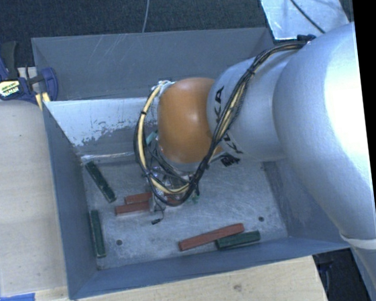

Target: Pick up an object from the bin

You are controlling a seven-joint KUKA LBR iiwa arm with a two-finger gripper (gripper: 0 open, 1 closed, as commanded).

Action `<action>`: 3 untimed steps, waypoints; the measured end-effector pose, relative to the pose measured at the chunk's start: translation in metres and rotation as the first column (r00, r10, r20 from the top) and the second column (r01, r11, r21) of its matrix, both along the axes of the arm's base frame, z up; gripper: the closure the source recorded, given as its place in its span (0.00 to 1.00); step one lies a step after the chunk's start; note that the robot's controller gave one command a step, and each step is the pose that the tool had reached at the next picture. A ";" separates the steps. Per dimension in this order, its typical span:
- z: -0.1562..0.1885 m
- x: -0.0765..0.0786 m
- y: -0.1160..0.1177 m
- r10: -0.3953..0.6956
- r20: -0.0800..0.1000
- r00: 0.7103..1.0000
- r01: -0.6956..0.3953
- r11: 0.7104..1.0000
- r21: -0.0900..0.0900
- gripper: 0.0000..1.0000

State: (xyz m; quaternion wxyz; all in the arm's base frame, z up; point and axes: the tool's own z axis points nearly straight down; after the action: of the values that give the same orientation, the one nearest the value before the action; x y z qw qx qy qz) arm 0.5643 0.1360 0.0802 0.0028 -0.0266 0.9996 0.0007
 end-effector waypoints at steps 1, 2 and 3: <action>0.000 0.000 0.000 0.000 0.000 1.000 0.000 1.000 0.000 1.00; 0.002 -0.001 0.000 0.000 -0.002 1.000 0.000 1.000 0.000 1.00; 0.019 -0.003 -0.001 0.000 -0.011 1.000 0.000 1.000 -0.003 1.00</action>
Offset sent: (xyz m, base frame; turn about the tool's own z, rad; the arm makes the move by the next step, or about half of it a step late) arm 0.0001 0.0000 0.0619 0.0000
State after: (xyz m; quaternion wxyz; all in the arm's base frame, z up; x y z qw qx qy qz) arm 0.5613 0.1351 0.0996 -0.0029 -0.0263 0.9996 -0.0004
